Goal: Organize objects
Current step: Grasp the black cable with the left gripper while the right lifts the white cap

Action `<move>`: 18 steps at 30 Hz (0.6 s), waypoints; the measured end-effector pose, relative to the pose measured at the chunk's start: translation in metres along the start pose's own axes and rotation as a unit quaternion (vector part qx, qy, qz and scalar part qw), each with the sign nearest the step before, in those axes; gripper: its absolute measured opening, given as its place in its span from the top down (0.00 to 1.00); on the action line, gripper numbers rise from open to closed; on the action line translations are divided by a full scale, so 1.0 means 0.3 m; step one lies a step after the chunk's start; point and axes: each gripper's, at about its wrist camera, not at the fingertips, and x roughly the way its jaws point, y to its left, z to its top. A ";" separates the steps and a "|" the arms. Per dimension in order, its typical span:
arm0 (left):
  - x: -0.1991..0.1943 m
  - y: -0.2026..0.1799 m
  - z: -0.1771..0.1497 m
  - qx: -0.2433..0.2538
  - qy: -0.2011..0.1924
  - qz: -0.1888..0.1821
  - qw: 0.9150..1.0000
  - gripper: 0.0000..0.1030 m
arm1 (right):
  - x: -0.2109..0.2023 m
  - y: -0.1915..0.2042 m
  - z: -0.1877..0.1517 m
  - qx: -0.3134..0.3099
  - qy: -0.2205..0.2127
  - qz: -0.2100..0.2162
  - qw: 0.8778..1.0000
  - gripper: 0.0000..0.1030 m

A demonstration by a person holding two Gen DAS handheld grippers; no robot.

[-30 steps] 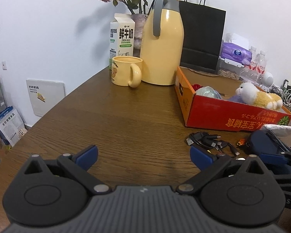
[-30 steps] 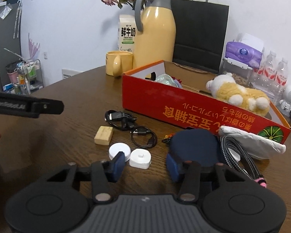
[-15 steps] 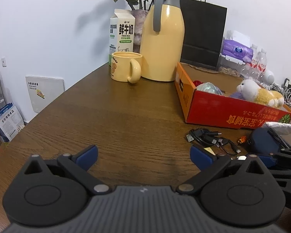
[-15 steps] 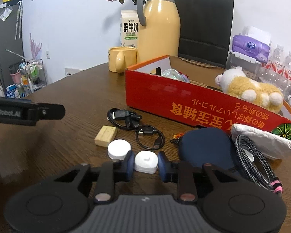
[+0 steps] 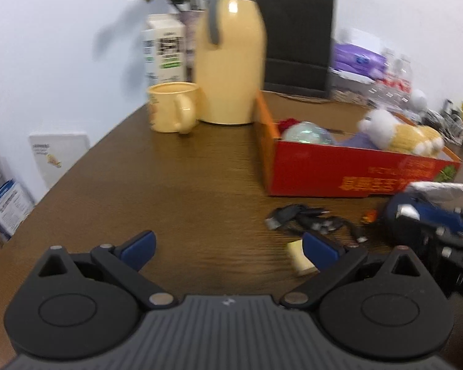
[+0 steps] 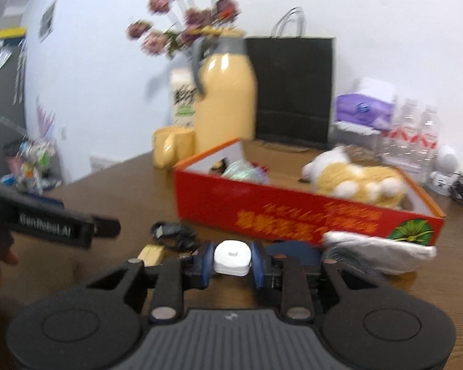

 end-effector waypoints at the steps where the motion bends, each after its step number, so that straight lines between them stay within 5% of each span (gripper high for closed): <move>1: 0.013 -0.022 0.012 0.011 0.008 -0.006 1.000 0.00 | -0.010 -0.019 0.005 0.008 -0.008 -0.006 1.000 0.76; 10: 0.146 -0.189 0.103 0.094 0.018 -0.003 0.995 0.00 | -0.069 -0.167 0.012 0.055 -0.040 -0.053 0.996 0.76; 18: 0.246 -0.226 0.101 0.090 0.026 0.006 0.996 0.00 | -0.072 -0.181 -0.003 0.057 -0.031 -0.047 0.997 0.76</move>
